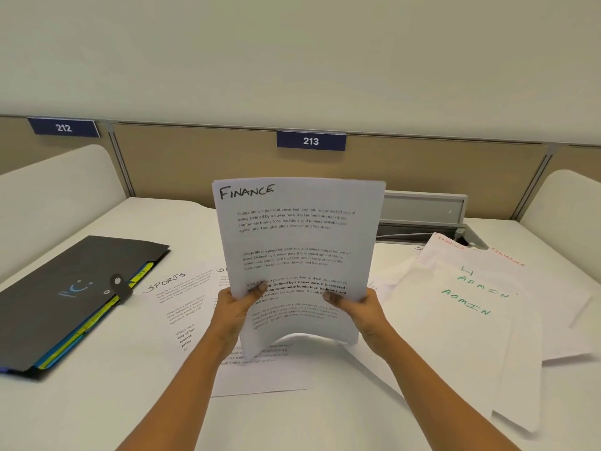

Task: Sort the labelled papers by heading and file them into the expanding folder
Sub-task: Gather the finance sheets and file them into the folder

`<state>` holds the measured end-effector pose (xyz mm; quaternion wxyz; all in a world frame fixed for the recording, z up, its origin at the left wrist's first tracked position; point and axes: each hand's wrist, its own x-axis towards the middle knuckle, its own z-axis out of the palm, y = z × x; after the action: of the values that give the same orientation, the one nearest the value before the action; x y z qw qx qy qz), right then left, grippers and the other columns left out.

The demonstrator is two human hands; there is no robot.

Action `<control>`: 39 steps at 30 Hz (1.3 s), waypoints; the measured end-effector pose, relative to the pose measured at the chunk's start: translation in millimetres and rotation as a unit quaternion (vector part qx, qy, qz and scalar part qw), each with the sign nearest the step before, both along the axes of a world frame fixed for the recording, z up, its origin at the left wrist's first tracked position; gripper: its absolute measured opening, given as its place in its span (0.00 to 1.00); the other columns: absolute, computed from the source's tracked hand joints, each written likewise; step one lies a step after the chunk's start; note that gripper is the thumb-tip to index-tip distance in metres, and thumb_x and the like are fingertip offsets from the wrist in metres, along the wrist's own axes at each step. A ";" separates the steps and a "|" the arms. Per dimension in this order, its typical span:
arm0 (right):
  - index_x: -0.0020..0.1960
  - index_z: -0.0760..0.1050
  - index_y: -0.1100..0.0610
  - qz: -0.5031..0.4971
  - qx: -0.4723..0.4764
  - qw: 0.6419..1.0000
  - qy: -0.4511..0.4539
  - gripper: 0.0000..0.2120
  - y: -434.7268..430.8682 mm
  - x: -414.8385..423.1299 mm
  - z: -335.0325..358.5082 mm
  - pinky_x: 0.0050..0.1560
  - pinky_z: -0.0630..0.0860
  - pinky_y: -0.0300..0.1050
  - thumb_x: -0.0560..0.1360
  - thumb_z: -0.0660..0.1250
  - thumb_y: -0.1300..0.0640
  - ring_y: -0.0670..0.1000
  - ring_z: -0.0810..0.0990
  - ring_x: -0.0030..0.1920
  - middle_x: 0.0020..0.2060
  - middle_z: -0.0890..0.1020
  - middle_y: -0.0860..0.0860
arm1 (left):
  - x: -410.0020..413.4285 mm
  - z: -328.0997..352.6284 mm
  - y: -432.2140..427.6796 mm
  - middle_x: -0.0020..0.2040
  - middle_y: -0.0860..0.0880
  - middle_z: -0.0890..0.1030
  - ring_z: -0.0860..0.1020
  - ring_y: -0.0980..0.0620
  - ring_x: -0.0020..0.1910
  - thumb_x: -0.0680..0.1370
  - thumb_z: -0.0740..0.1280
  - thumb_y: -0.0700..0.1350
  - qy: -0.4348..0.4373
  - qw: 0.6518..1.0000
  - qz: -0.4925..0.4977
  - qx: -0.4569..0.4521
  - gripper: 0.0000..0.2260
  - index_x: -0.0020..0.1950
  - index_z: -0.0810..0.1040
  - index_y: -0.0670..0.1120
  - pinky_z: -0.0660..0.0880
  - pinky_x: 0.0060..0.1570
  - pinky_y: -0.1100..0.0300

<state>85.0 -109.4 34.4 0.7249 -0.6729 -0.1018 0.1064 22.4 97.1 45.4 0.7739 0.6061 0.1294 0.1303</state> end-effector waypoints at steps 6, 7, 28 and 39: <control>0.58 0.77 0.55 0.040 0.000 0.999 0.010 0.11 10.8 7.6 17.8 0.51 0.80 0.51 0.76 0.65 0.56 0.54 0.83 0.50 0.51 0.84 0.52 | 1.3 12.0 19.6 0.41 0.48 0.85 0.83 0.49 0.41 0.75 0.68 0.41 0.028 1.000 0.007 0.011 0.05 0.50 0.79 0.45 0.81 0.40 0.52; 0.59 0.76 0.56 0.048 -0.007 0.999 0.012 0.12 14.9 8.3 19.9 0.52 0.80 0.52 0.76 0.65 0.56 0.54 0.83 0.50 0.52 0.84 0.52 | 0.5 12.8 25.7 0.42 0.48 0.84 0.83 0.48 0.41 0.75 0.67 0.41 0.039 0.999 0.004 0.015 0.05 0.50 0.79 0.45 0.81 0.40 0.52; 0.60 0.75 0.59 0.097 -0.041 0.991 0.087 0.12 144.7 9.1 -14.9 0.45 0.82 0.51 0.77 0.65 0.58 0.57 0.83 0.47 0.50 0.84 0.55 | -61.1 -18.4 220.3 0.49 0.40 0.83 0.81 0.45 0.44 0.75 0.65 0.36 0.163 0.902 0.353 0.186 0.09 0.53 0.81 0.40 0.77 0.54 0.51; 0.57 0.75 0.59 0.047 -0.014 0.993 0.103 0.10 163.2 20.7 -20.4 0.42 0.82 0.50 0.77 0.64 0.59 0.57 0.82 0.46 0.48 0.83 0.55 | -42.0 -63.0 227.8 0.76 0.47 0.59 0.50 0.51 0.77 0.81 0.55 0.56 0.247 0.830 0.116 0.488 0.24 0.75 0.60 0.48 0.42 0.73 0.49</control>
<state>105.7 53.8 14.0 0.7165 -0.6626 -0.0567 0.2106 -19.6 324.9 -17.7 0.2996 0.8973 0.3047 0.1111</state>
